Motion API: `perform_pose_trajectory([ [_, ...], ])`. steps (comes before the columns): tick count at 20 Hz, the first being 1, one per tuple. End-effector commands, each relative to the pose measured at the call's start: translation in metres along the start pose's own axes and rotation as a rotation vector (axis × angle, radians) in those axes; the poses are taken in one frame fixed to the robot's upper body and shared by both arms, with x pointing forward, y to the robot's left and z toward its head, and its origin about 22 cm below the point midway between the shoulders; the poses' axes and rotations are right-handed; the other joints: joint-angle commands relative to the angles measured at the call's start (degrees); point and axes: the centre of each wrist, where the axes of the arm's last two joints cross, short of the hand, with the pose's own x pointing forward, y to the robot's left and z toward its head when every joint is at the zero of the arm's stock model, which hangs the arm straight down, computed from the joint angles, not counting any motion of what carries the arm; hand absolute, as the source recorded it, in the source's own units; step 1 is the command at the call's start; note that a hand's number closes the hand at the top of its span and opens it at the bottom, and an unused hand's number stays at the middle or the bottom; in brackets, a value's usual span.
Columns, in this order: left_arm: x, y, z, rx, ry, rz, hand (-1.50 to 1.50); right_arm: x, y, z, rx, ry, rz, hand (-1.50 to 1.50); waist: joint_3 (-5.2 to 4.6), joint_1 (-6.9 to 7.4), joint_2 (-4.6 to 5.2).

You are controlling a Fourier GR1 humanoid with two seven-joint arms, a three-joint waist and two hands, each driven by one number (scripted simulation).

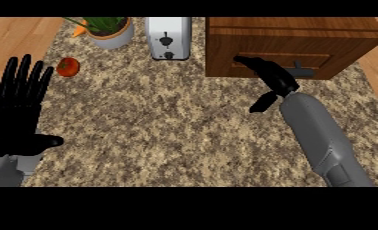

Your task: Pick up the cup, place it into the drawer and close the drawer

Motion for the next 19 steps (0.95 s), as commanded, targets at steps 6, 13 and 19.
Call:
perform_pose_trajectory([
  [6,-0.006,-0.002,-0.013,-0.024,0.000,0.027,-1.50,-0.010,-0.046,-0.017,0.013,0.058,-0.024,-1.50,0.45,2.06,1.84],
  [13,-0.005,-0.002,-0.013,-0.063,-0.002,0.008,-1.50,-0.022,-0.078,-0.010,-0.006,0.093,-0.030,-1.50,0.48,3.69,2.40],
  [19,-0.008,-0.004,-0.017,-0.051,-0.004,-0.013,-1.50,-0.027,-0.066,-0.005,-0.017,0.086,-0.037,-1.50,0.52,3.71,2.57],
])
